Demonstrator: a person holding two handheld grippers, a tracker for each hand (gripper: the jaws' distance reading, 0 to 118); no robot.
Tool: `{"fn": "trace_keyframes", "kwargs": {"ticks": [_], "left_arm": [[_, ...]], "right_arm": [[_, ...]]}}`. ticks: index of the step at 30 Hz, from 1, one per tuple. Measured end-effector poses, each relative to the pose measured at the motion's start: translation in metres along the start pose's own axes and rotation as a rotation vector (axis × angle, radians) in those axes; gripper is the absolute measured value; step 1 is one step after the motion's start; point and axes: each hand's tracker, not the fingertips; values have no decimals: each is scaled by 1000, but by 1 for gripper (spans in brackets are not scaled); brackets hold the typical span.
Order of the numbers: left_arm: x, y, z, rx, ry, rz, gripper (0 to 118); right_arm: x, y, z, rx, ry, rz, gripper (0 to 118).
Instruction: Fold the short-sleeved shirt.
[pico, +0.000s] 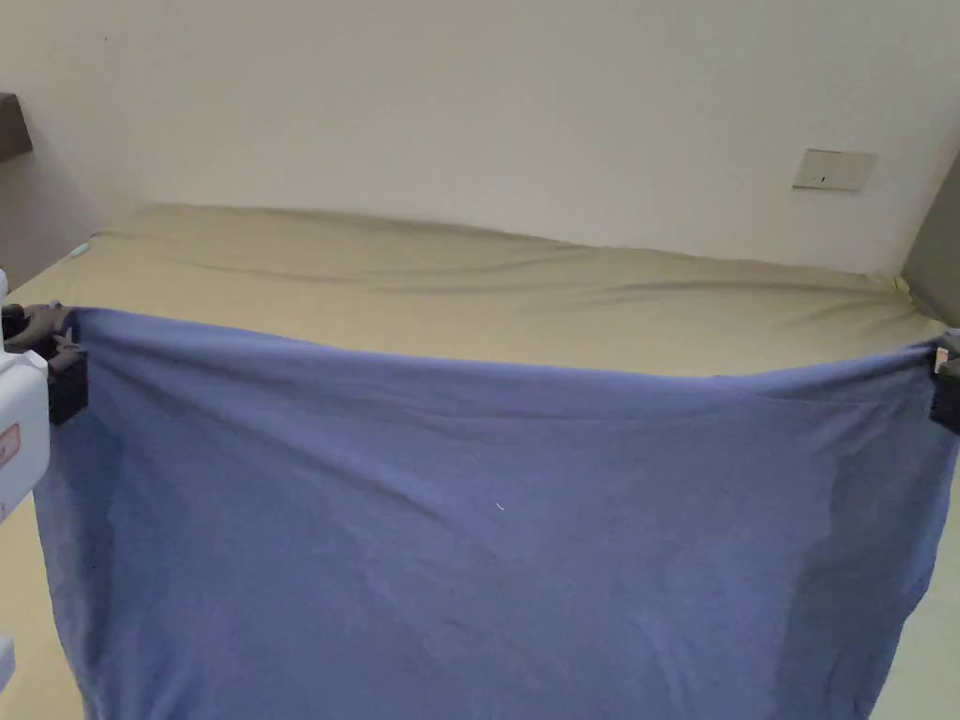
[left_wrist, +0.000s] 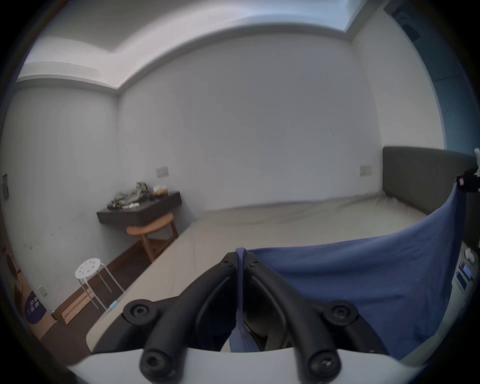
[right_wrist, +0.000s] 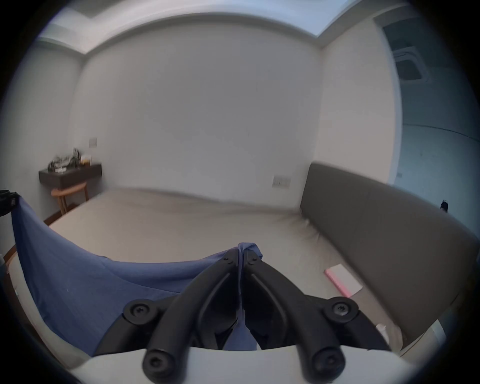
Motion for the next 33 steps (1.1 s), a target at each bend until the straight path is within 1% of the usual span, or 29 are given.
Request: {"fn": "trace_keyframes", "kwargs": {"ticks": [3, 6, 7, 10, 13, 17, 20, 25, 30, 33], "left_arm": [[-9, 31, 30, 90, -7, 20, 1], [-16, 61, 58, 167, -1, 19, 1], [-19, 71, 68, 204, -8, 30, 1], [-28, 95, 86, 264, 8, 32, 1], [-37, 121, 98, 326, 20, 33, 1], [-47, 154, 105, 382, 33, 30, 1], [-53, 175, 102, 401, 29, 50, 1], [-57, 207, 81, 407, 33, 45, 1], [-54, 227, 46, 389, 59, -2, 1], [-50, 234, 21, 371, 70, -26, 1]], "right_arm": [[11, 27, 32, 112, -50, 34, 1], [19, 53, 62, 201, -77, 40, 1], [11, 66, 80, 232, -93, 51, 1], [14, 91, 103, 320, -123, 71, 1], [14, 118, 122, 382, -141, 84, 1], [12, 151, 135, 427, -163, 96, 1], [14, 168, 132, 444, -178, 129, 1], [16, 195, 111, 462, -188, 146, 1], [13, 220, 79, 453, -193, 165, 1], [11, 232, 53, 422, -185, 158, 1]]}}
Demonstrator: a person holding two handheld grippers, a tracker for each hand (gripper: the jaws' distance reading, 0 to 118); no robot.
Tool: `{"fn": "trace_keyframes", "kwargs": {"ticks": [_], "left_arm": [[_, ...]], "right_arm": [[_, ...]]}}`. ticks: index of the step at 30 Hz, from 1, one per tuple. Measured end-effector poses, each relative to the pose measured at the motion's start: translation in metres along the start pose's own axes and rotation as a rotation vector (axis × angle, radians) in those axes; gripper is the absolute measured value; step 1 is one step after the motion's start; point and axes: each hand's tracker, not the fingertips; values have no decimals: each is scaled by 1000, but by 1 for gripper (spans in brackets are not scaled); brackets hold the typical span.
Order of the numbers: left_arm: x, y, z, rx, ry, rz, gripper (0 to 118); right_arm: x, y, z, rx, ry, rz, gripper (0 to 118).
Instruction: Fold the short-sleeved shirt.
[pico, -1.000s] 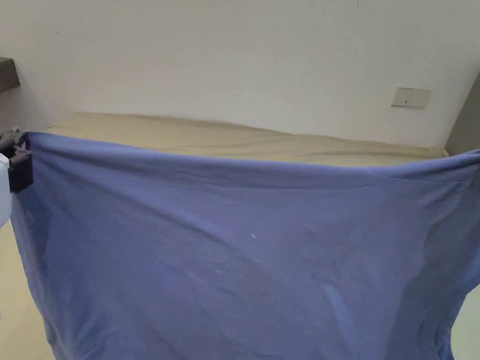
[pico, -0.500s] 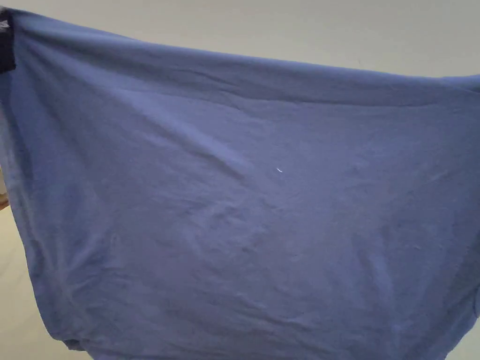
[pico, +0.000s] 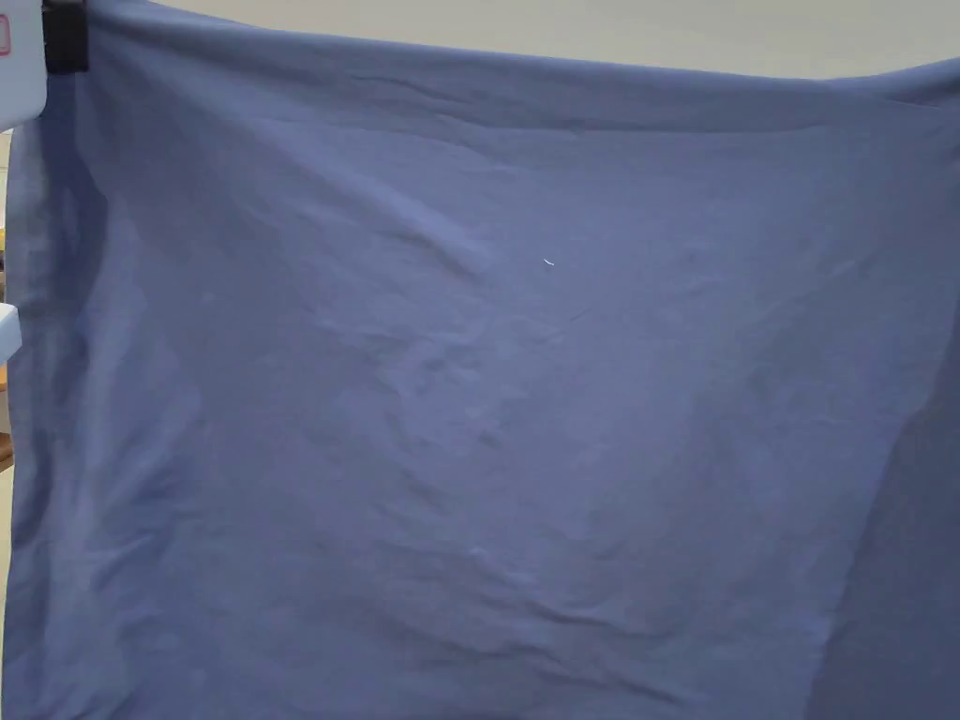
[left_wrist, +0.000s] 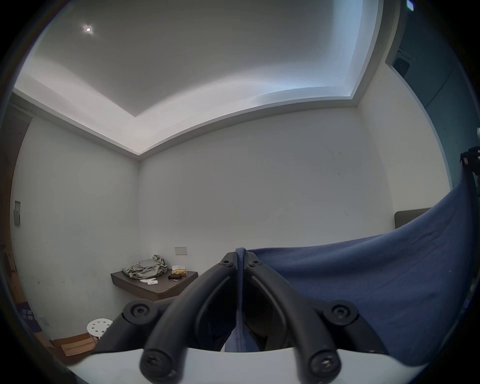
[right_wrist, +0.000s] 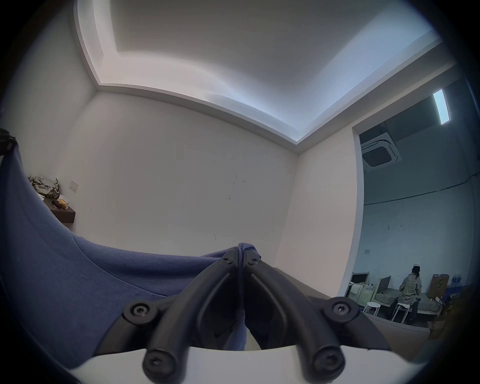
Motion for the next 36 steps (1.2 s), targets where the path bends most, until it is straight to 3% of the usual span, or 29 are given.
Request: {"fn": "trace_keyframes", "kwargs": {"ticks": [6, 12, 16, 22, 28, 32, 36], "left_arm": [[16, -12, -51, -49, 4, -62, 1], [26, -29, -109, -104, -6, -36, 1], [38, -40, -141, -131, -20, -49, 1], [64, -52, -183, -163, -27, -96, 1], [84, -66, -223, -194, -15, -27, 1], [95, -95, -253, -225, -12, 8, 1], [108, -142, -272, -295, -25, 19, 1]], "right_arm": [[-28, -13, -47, -7, -59, 120, 1], [-40, -30, -96, -85, -16, 82, 1], [-48, -38, -128, -86, -26, 106, 1], [-56, -47, -172, -87, -36, 71, 1], [-77, -68, -214, -108, -83, 82, 1], [-90, -103, -234, -150, -68, 34, 1], [-112, -156, -243, -208, -43, 51, 1]]}}
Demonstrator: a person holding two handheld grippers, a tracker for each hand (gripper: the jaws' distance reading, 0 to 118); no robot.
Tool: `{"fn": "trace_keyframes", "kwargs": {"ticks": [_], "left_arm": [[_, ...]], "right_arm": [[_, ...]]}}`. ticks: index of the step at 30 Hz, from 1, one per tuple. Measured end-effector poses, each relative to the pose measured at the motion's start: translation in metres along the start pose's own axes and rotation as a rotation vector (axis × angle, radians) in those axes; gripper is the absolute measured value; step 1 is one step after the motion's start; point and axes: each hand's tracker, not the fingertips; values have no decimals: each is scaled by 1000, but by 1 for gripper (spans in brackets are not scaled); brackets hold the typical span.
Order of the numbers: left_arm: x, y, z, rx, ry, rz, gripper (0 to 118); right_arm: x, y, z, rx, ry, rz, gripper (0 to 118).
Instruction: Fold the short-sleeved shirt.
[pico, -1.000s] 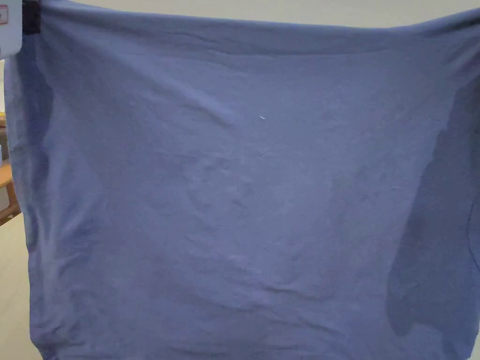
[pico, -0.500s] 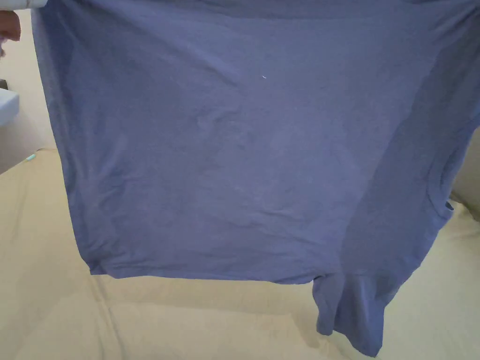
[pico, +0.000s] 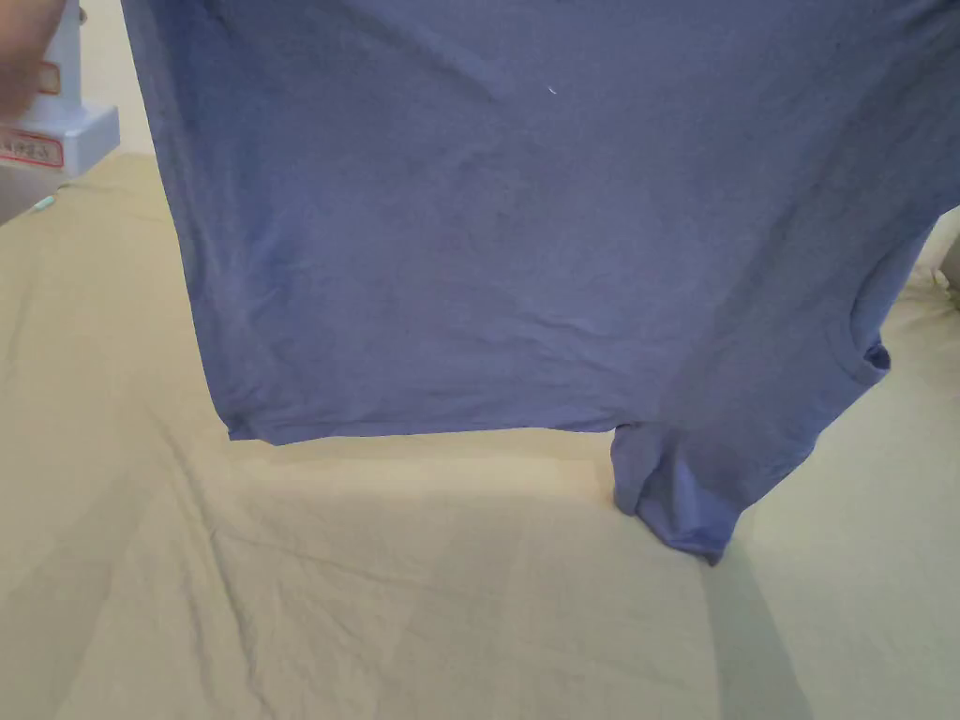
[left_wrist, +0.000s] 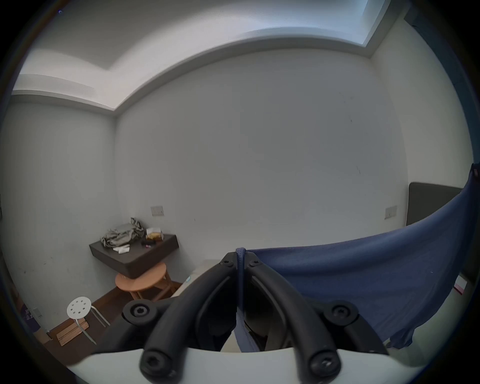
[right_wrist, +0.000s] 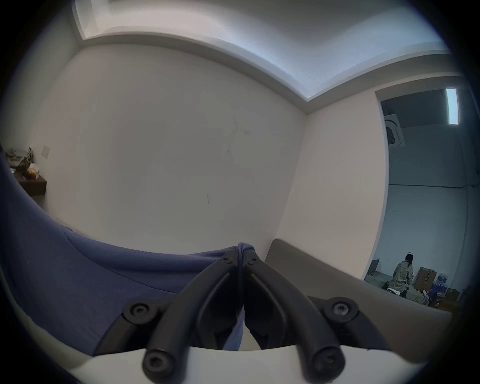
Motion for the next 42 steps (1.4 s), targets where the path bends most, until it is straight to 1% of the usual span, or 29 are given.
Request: {"fn": "trace_keyframes", "kwargs": {"ticks": [2, 3, 6, 7, 9, 10, 14, 15, 16, 18, 19, 22, 25, 26, 29, 30, 32, 33, 34, 37, 41, 42], "left_arm": [[6, -26, -11, -32, -8, -7, 1], [4, -41, -11, -70, 89, 3, 1], [11, -92, -22, -155, 59, -21, 1], [15, -109, -25, -169, -15, -40, 1], [15, -142, -20, -217, -17, -49, 1], [15, -161, -15, -242, -28, -52, 1], [2, -225, 13, -310, -48, -85, 1], [0, -241, 22, -356, -75, -73, 1], [-1, -257, 38, -384, -73, -72, 1], [-4, -286, 70, -435, -89, -76, 1], [-6, -301, 87, -430, -77, -96, 1], [-11, -345, 144, -521, -101, -120, 1], [-20, -381, 196, -616, -133, -160, 1], [-22, -393, 212, -652, -136, -166, 1], [-31, -419, 249, -746, -177, -218, 1], [-32, -426, 263, -764, -206, -241, 1], [-34, -438, 280, -802, -244, -259, 1], [-35, -444, 286, -820, -250, -292, 1], [-36, -446, 293, -828, -252, -321, 1], [-42, -453, 310, -871, -287, -339, 1], [-46, -460, 332, -910, -295, -360, 1], [-47, -464, 335, -925, -309, -369, 1]], "right_arm": [[-14, -30, -5, -59, 33, 17, 1], [-20, -44, -6, -84, 51, 11, 1], [-35, -95, -5, -179, 91, -13, 1], [-38, -108, -2, -205, 108, -27, 2], [-46, -142, 7, -258, 142, -43, 2], [-47, -157, 11, -283, 158, -31, 2], [-54, -222, 58, -343, 242, 50, 2], [-55, -234, 70, -354, 248, 56, 2], [-55, -249, 88, -380, 258, 46, 2], [-54, -262, 132, -433, 300, -7, 2], [-53, -273, 154, -460, 313, -23, 2], [-42, -304, 212, -556, 352, -42, 2], [-34, -330, 271, -649, 370, -7, 2], [-21, -349, 275, -699, 379, 1, 2], [-6, -372, 314, -810, 415, -24, 2], [-3, -382, 323, -840, 416, -18, 2], [5, -392, 340, -876, 420, 3, 2], [9, -396, 347, -892, 413, 18, 2], [-1, -383, 366, -909, 410, 31, 2], [11, -387, 385, -978, 443, -10, 2], [11, -382, 411, -1047, 450, 24, 2], [22, -397, 406, -1074, 460, 16, 2]]}}
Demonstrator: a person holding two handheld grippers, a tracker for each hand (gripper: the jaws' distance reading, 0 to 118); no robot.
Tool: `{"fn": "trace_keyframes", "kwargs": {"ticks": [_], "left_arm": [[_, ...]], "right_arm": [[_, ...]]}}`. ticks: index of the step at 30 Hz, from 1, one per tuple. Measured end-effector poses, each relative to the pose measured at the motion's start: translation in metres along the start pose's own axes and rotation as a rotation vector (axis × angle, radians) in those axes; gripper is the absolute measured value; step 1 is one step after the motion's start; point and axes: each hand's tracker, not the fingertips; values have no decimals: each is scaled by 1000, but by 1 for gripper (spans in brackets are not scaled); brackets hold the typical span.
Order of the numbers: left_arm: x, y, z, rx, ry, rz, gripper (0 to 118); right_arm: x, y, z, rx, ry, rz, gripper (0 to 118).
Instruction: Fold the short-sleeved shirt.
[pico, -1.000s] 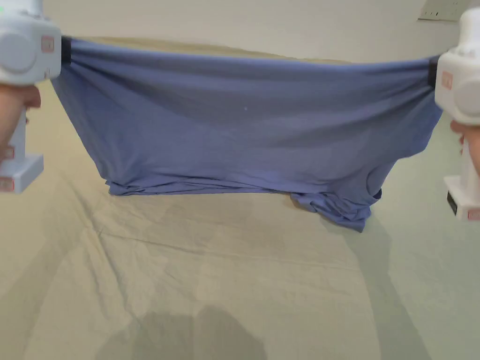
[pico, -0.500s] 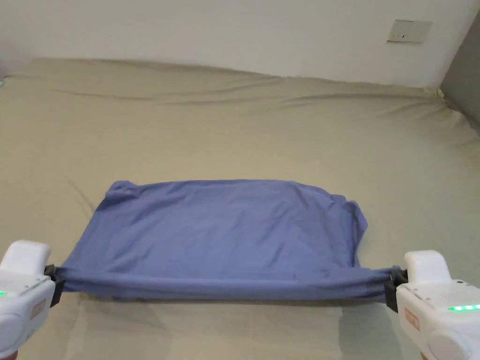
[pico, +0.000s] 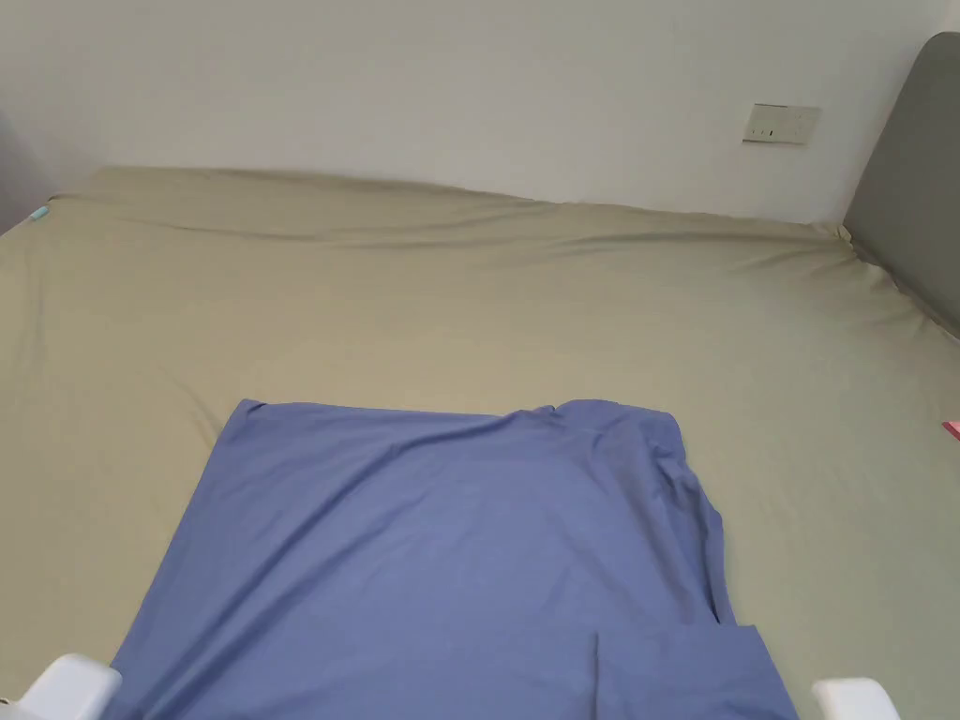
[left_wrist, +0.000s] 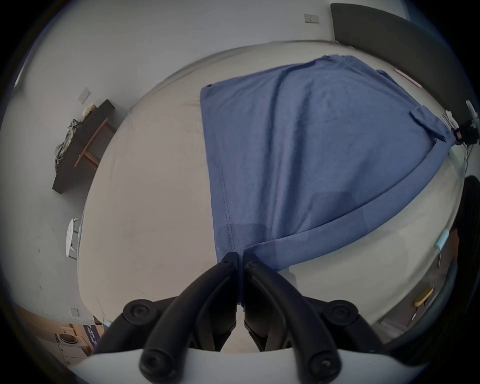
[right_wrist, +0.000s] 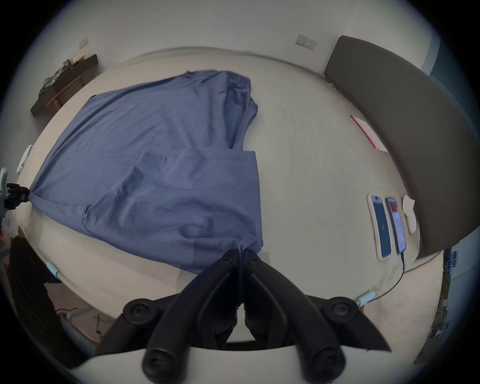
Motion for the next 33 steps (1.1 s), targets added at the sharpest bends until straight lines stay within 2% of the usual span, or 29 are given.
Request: {"fn": "trace_keyframes", "kwargs": {"ticks": [10, 13, 14, 15, 16, 17, 18, 21, 25, 29, 31, 32, 33], "left_arm": [[5, -10, -14, -86, -41, -26, 1], [6, -8, -16, -93, -43, -22, 3], [7, -6, -16, -92, -34, -27, 10], [8, -4, -12, -88, -27, -30, 25], [7, 1, -7, -78, 0, -32, 59], [4, 6, -2, -64, 15, -22, 86], [0, 13, 7, -19, 17, 22, 103], [-12, 41, 52, 199, -24, 186, 106], [-12, 88, 131, 542, 17, 306, 106], [8, 109, 195, 833, 59, 353, 104], [25, 110, 217, 990, 161, 348, 102], [32, 114, 222, 1009, 202, 321, 102], [41, 117, 228, 1023, 227, 284, 95]], "right_arm": [[9, -15, -29, -111, 2, -26, 2], [0, -17, -38, -128, -14, -15, 3], [-1, -16, -39, -130, -25, -5, 13], [-2, -14, -37, -130, -47, 2, 32], [-5, -11, -33, -119, -92, 13, 67], [-4, -7, -29, -87, -121, 13, 95], [0, 1, -20, -43, -128, -2, 110], [-7, 37, 36, 162, -101, -75, 111], [-33, 88, 120, 497, -92, -25, 111], [-59, 117, 186, 789, -91, -3, 109], [-78, 122, 214, 904, -59, 7, 103], [-87, 123, 221, 949, -54, 14, 103], [-96, 123, 228, 989, -57, 45, 94]]}}
